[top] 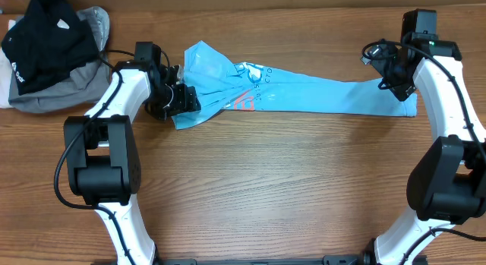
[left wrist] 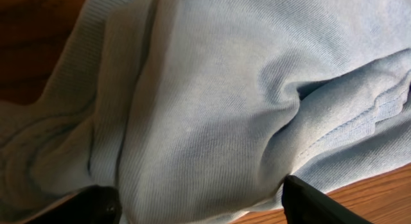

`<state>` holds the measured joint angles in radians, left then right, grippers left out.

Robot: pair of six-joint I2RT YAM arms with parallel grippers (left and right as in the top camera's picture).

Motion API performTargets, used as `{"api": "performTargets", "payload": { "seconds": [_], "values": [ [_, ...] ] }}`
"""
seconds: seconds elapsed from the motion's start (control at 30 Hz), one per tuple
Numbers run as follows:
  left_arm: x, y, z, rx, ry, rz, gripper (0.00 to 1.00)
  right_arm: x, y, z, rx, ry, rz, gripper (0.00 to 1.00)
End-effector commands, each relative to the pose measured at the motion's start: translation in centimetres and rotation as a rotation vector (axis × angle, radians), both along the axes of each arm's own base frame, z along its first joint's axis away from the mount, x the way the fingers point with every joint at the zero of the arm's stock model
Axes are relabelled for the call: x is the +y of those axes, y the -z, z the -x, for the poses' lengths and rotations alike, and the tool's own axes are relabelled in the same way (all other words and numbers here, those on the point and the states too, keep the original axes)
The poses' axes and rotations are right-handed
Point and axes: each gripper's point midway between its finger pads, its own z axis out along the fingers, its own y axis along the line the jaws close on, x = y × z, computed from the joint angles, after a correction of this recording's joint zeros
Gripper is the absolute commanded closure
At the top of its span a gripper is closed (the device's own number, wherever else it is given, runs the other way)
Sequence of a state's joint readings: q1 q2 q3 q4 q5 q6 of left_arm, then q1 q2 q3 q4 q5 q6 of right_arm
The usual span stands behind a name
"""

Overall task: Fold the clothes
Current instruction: 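Reach the left gripper to the T-shirt's left end and grasp it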

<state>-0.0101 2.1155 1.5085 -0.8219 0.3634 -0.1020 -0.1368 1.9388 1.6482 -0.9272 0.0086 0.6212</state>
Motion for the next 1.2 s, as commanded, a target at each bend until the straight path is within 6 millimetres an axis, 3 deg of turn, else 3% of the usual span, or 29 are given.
{"api": "performTargets", "payload": {
  "seconds": [0.0,0.13,0.3,0.7,0.77,1.03,1.17],
  "values": [
    [-0.7,0.0,-0.4,-0.003,0.024,0.016,0.25,-0.2,-0.2,-0.1,-0.006,0.005,0.015,0.00],
    [-0.2,-0.8,-0.7,0.001,0.019,-0.020,0.32,-0.2,-0.2,-0.1,-0.007,0.005,0.015,0.00],
    [0.5,-1.8,-1.1,0.004,0.014,-0.060,0.32,-0.2,-0.2,-0.1,-0.008,0.005,0.015,0.00],
    [0.5,-1.3,-0.9,0.006,0.022,-0.061,0.33,-0.2,-0.2,-0.1,-0.007,0.005,0.015,0.00],
    [0.4,-1.2,-0.9,0.003,0.023,-0.054,0.41,-0.2,-0.2,-0.1,-0.007,0.005,0.015,0.00],
    [-0.1,-1.3,-0.7,0.010,0.027,-0.025,0.96,-0.2,-0.2,-0.1,-0.007,0.005,0.015,0.00],
    [-0.1,-1.5,-0.6,0.010,0.027,-0.025,0.96,-0.2,-0.2,-0.1,-0.007,0.005,0.015,0.00]
  ]
}}
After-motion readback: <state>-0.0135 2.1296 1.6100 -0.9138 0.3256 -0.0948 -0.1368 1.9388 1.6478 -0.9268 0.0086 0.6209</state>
